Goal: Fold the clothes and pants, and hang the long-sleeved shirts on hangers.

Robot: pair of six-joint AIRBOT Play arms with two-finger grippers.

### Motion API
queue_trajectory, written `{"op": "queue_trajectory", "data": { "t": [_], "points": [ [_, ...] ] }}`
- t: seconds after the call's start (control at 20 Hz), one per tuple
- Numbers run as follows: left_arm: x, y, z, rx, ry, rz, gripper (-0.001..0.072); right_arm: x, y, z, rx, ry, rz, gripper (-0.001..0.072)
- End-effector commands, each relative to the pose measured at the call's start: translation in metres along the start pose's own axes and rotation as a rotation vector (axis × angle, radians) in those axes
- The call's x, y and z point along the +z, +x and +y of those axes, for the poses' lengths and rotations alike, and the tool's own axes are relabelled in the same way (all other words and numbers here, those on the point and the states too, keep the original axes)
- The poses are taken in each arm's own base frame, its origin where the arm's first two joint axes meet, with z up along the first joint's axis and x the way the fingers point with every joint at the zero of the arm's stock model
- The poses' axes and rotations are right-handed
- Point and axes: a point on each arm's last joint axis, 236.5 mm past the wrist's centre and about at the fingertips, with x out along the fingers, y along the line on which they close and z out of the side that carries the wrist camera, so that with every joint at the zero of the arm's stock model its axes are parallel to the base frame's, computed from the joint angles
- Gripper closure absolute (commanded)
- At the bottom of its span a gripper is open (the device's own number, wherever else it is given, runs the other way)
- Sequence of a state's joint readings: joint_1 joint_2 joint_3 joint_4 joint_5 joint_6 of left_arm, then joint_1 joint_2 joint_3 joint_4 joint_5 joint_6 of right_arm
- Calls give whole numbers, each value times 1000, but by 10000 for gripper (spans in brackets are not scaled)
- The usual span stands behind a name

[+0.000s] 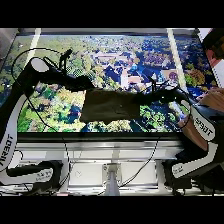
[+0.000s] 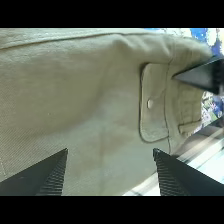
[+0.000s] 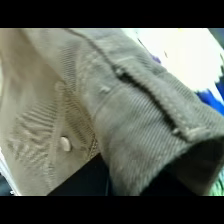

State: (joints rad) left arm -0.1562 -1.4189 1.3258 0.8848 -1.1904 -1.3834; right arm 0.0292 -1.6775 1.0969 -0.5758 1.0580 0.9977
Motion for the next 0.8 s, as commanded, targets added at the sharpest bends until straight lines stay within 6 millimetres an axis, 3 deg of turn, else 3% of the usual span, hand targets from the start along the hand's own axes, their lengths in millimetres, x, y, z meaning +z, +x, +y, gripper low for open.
{"op": "queue_trajectory", "data": {
  "t": [0.0, 0.15, 0.3, 0.5, 0.6, 0.75],
  "points": [
    [0, 0, 0, 1, 1, -1, 127, 31, -28, 19, -72, -170, -60, 685],
    [0, 0, 0, 0, 0, -2, 126, 58, -79, 12, -300, -231, -112, 685],
    [0, 0, 0, 0, 1, -1, 126, 89, -148, 8, -541, -261, -228, 685],
    [0, 0, 0, 0, 1, -1, 126, 120, -237, 21, -632, -147, -454, 685],
    [0, 0, 0, 0, 1, -1, 126, 117, -285, 8, -705, -38, -505, 685],
    [0, 0, 0, 0, 1, -1, 126, 89, -345, -29, -826, 168, -508, 685]
  ]
}}
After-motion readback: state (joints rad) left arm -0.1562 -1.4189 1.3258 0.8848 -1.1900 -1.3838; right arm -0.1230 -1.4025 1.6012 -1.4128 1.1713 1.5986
